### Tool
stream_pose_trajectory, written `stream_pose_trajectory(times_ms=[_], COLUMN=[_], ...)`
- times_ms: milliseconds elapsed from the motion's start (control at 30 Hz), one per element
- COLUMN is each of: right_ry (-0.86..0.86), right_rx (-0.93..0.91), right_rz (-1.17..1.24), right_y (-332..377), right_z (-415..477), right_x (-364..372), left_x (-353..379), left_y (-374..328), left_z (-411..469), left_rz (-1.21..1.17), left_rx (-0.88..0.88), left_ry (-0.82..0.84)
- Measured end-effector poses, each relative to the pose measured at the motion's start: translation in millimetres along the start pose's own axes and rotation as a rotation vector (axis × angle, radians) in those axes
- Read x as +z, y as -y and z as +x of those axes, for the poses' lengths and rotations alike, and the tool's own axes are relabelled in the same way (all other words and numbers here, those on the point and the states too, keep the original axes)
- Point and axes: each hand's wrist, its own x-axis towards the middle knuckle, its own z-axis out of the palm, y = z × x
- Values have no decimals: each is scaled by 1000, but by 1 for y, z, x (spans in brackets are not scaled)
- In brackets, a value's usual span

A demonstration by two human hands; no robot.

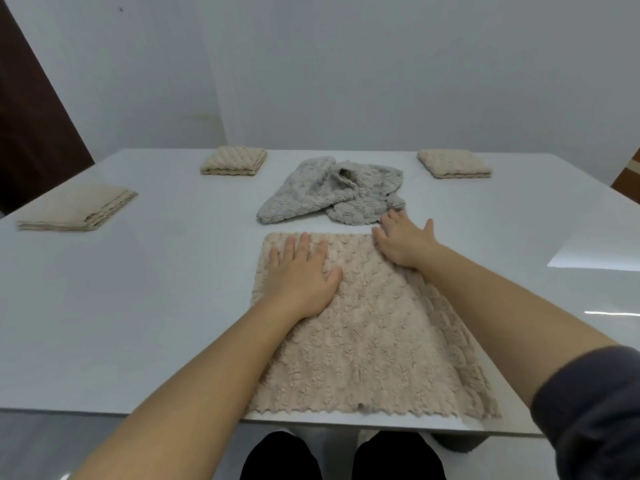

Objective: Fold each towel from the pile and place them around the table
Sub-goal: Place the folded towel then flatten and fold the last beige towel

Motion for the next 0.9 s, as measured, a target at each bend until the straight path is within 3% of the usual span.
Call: stream_pose_trajectory(times_ms=[167, 267, 467, 767, 833, 900], right_ry=[-91, -51, 23, -8, -16, -25], right_rx=[-70, -134, -133, -104, -102, -99], right_rz=[50, 34, 2, 12, 14, 13], right_y=[16, 33, 29, 2, 2, 3], right_z=[-17, -47, -70, -66, -65, -64], right_x=[-3, 4, 23, 21, 23, 24], left_x=[-3, -7, -3, -10, -13, -13], left_y=[-2, -2, 13, 26, 12, -13], left_z=[9, 7, 3, 8, 8, 6], left_rz=[-2, 9, 3, 5, -9, -36], left_rx=[-6, 35, 139, -10, -94, -59], left_ry=[6, -46, 12, 35, -3, -76])
